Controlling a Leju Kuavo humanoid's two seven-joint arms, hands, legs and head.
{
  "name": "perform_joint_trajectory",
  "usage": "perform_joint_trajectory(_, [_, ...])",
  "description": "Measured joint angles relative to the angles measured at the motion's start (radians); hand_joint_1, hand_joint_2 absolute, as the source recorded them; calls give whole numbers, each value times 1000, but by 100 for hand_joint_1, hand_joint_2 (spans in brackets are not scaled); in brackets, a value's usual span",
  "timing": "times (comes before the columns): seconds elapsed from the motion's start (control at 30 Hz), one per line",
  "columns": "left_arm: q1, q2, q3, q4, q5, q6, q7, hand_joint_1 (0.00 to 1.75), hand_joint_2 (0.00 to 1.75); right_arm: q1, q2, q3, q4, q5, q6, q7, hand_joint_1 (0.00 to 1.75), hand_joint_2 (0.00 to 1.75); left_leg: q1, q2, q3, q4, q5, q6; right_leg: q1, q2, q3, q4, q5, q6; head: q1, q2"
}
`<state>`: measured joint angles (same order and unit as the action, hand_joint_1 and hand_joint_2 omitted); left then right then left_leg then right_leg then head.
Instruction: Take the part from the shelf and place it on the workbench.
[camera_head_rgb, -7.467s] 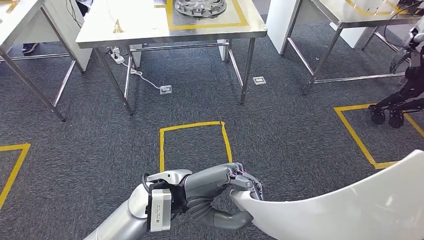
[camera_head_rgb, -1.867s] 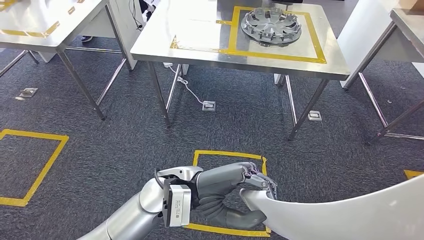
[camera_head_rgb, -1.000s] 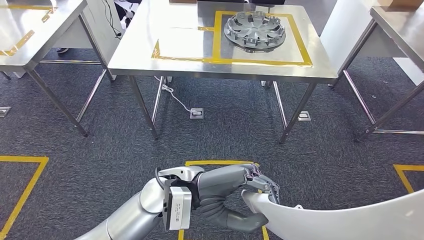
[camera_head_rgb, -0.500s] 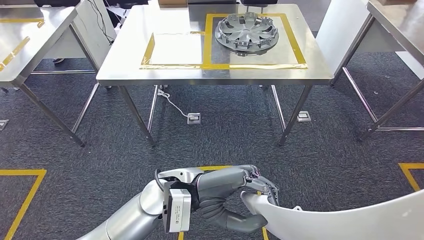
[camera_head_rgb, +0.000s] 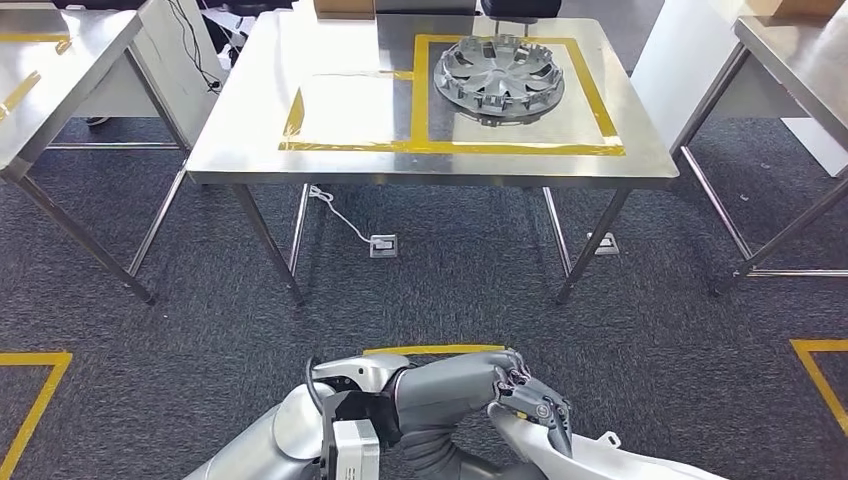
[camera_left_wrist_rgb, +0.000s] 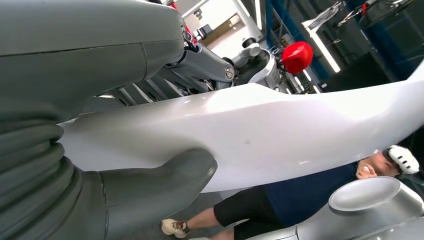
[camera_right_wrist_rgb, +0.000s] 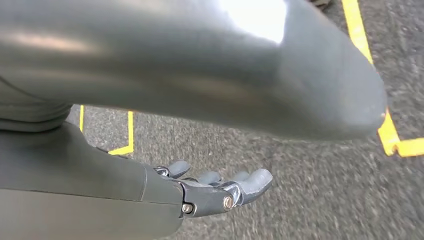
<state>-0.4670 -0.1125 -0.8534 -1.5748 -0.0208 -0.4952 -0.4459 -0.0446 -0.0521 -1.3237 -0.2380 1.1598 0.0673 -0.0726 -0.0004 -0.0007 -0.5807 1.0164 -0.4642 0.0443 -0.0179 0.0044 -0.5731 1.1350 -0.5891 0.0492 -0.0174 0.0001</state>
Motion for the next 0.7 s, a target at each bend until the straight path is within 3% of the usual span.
perform_joint_trajectory(0.07, [13,6,0,-1,-6,0,-15,175,175,3,-2,0,0,-1,1,0,0,0,0,0,11,0,-12,3,0,0,-90,129,-33,5,3,0])
perform_joint_trajectory(0.1, [22,9,-1,-1,-10,-1,-20,175,175,5,-2,0,0,-1,1,0,0,0,0,0,19,0,-19,2,-1,0,-121,159,-25,7,3,0])
perform_joint_trajectory(0.13, [29,12,-1,-2,-14,-1,-24,175,175,7,-3,0,0,-1,1,0,0,0,1,-1,28,0,-27,1,-2,0,-134,150,5,8,4,0])
perform_joint_trajectory(0.2, [36,15,-2,-6,-19,-1,-27,175,175,9,-4,0,0,0,2,0,0,0,2,-1,51,2,-47,-6,-6,-3,-105,33,103,8,6,0])
perform_joint_trajectory(0.27, [38,17,-2,-9,-22,-1,-30,175,175,9,-7,0,1,0,2,0,0,0,-2,-2,67,4,-67,-17,-4,-6,-61,-81,155,2,10,0])
perform_joint_trajectory(0.33, [38,20,-2,-10,-23,-1,-32,175,175,8,-7,0,2,1,2,0,0,0,-5,-3,74,1,-78,-28,2,-6,-47,-108,147,-13,11,0])
perform_joint_trajectory(0.43, [29,22,0,-9,-18,-4,-35,175,175,8,-7,0,2,3,4,-2,0,0,-4,-2,79,16,-96,-45,-3,-4,-32,-111,135,-36,8,0])
perform_joint_trajectory(0.5, [18,23,5,-6,-8,-14,-33,175,175,5,-7,0,3,4,6,-8,0,0,-3,-2,31,115,-136,-54,-5,-5,-17,-114,125,-48,3,0])
perform_joint_trajectory(0.57, [9,25,11,2,6,-29,-27,175,175,2,-7,0,3,6,8,-14,0,0,-2,-2,-60,254,-178,-58,-3,-4,-5,-114,113,-54,-1,0])
perform_joint_trajectory(0.6, [4,26,14,9,12,-35,-25,175,175,1,-7,0,3,6,9,-13,0,0,-2,-2,-95,295,-175,-57,-2,-3,3,-114,106,-54,-2,0])
perform_joint_trajectory(0.63, [-4,26,18,18,18,-40,-24,175,175,0,-7,0,3,6,10,-11,0,0,-2,-2,-113,298,-150,-55,-1,-2,12,-114,99,-54,-4,0])
perform_joint_trajectory(0.7, [-23,25,24,36,26,-47,-23,175,175,-5,-7,1,3,7,10,-2,0,0,-4,-3,-97,197,-51,-44,1,2,35,-114,83,-52,-7,0])
